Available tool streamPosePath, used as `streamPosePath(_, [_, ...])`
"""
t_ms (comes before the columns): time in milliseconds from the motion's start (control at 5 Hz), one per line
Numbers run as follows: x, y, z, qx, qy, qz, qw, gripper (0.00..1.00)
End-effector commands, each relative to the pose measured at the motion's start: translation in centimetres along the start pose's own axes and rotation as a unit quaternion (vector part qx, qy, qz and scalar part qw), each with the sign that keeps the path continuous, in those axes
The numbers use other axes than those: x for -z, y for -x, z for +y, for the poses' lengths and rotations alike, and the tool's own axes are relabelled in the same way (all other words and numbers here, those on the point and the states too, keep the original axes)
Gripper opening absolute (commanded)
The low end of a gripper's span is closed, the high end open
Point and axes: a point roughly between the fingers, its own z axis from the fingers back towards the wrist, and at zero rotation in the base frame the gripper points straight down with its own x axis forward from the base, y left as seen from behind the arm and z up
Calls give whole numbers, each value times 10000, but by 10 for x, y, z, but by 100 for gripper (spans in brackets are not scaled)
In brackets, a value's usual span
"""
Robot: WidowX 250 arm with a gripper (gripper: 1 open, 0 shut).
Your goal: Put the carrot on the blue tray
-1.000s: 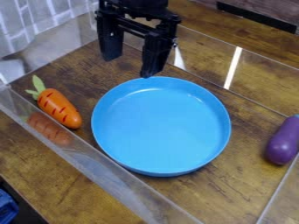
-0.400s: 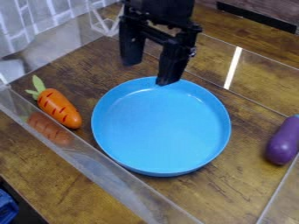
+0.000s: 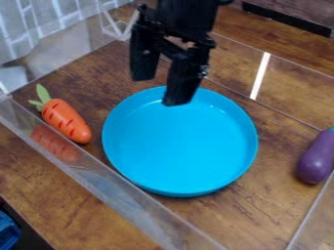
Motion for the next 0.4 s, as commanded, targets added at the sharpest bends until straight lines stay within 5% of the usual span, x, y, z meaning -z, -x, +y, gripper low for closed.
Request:
streamPosePath(0, [-4, 10, 8, 353, -121, -204, 9991, 100])
streamPosePath(200, [8, 20, 24, 850, -207, -107, 9961, 100])
